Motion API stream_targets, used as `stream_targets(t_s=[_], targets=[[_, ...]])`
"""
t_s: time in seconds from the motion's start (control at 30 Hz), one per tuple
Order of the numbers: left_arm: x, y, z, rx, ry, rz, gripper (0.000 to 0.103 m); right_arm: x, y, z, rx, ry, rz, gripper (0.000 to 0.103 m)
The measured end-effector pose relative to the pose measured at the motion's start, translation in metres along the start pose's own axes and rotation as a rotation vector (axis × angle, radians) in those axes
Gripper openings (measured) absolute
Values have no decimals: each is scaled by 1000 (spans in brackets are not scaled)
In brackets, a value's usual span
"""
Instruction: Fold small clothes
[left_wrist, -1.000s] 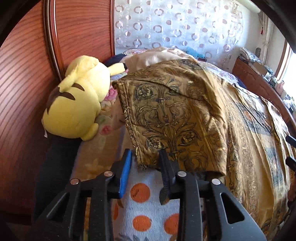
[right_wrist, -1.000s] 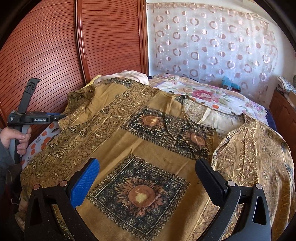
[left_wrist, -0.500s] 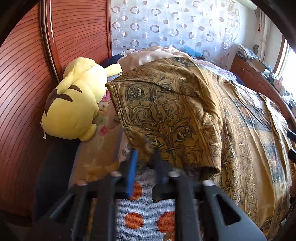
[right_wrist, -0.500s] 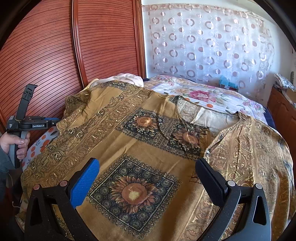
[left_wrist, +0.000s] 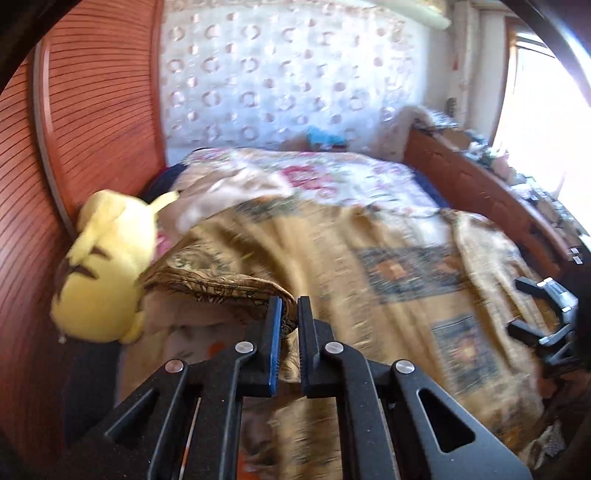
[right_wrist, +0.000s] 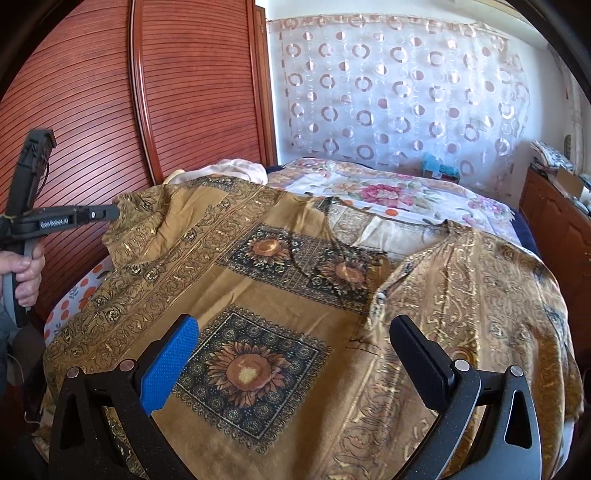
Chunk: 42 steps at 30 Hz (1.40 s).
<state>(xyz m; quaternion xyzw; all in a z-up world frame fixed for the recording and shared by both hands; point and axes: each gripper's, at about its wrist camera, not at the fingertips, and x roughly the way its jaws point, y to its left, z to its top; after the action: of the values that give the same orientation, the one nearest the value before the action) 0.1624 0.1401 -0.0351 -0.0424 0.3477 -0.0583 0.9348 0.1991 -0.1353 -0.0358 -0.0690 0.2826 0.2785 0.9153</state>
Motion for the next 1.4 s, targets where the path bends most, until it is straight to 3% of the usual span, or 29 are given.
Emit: stream_targets(t_s=[0.2,0.3,0.37,0.43,0.5,0.53,0.6,0.83,1.0,1.3,1.4], targets=[[6,-57,12,75,20,-139,9,-13,-8,-4,28,-15,-21,103],[7,-72,12,90,35,-169,10,-16,-14,-7,49,-12,-30,103],[4,-72,14,97,29,-164,21,-18,-16,-7,50,-7,-37,103],[-3,-68,14,105,6,-134,48,-18,-18,-6,45,1,-40,103],[-12,-59,12,109,-11,-99,58,-16,-17,-2,35,8,-39,103],[-12,-56,11,109,-8,-89,70,-14,-16,1,29,12,-37,103],[-15,-43,5,103,-6,-59,78,-11,-13,7,17,10,-26,103],[-10,12,-38,40,75,68,78,15,13,33,-44,21,74,98],[-10,44,-62,-9,113,126,78,42,57,54,-133,48,181,92],[-17,74,-79,-70,105,150,78,97,143,96,-243,110,359,79],[-18,80,-82,-91,109,150,78,118,167,97,-312,149,334,73]])
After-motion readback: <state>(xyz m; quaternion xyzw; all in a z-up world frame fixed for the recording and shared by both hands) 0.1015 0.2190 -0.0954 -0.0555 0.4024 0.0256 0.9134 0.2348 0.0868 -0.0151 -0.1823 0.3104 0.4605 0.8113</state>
